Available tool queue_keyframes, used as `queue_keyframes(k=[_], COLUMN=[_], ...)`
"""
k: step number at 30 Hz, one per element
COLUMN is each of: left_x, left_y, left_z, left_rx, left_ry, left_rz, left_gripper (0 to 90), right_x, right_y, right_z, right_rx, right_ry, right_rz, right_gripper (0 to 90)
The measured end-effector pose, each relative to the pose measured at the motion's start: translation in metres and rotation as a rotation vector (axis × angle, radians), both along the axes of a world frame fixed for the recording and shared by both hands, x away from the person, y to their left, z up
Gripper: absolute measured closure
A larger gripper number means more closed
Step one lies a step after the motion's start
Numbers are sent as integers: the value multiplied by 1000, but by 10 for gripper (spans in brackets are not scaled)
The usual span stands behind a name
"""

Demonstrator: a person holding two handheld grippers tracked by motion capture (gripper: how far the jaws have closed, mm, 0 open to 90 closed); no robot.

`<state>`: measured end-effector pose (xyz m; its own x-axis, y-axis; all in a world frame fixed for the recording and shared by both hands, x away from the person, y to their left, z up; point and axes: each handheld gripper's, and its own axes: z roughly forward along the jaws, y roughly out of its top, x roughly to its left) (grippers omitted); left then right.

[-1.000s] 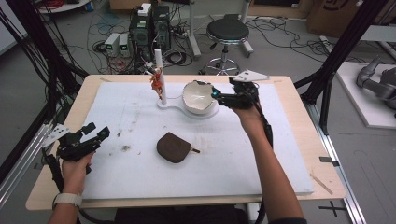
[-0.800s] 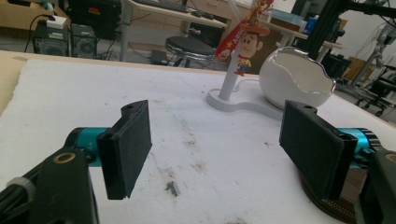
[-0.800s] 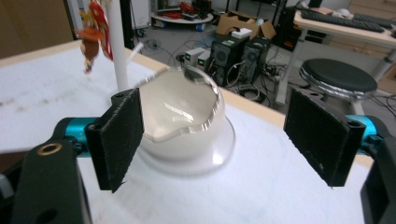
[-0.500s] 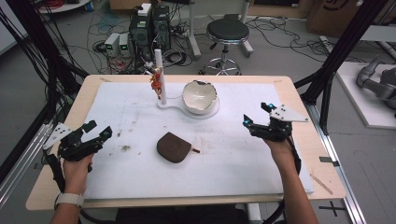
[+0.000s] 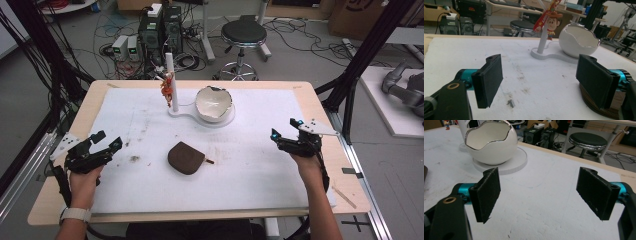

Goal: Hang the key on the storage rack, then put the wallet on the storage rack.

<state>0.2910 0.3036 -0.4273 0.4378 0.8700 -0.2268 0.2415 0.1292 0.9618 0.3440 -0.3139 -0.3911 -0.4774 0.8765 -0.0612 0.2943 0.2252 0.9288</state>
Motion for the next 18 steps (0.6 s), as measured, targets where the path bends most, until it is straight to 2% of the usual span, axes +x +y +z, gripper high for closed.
queue_keyframes(k=[5, 9, 12, 14, 18], left_x=[-1, 2, 5, 5, 4], left_y=[-5, -7, -7, -7, -6], left_z=[3, 2, 0, 0, 0], left_rx=[21, 11, -1, -3, 0], left_ry=[-4, 1, 16, 15, 15], left_rz=[-4, -13, -21, -23, -19], left_gripper=[214, 214, 218, 218, 218], right_x=[-2, -3, -4, -4, -4], right_y=[-2, -2, 0, 2, 12], right_z=[1, 2, 1, 0, -1], right_rx=[7, 26, 21, 22, 27], right_ry=[-4, -1, 5, 13, 0], right_rz=[3, 2, 9, 22, 51], right_gripper=[196, 196, 197, 197, 197])
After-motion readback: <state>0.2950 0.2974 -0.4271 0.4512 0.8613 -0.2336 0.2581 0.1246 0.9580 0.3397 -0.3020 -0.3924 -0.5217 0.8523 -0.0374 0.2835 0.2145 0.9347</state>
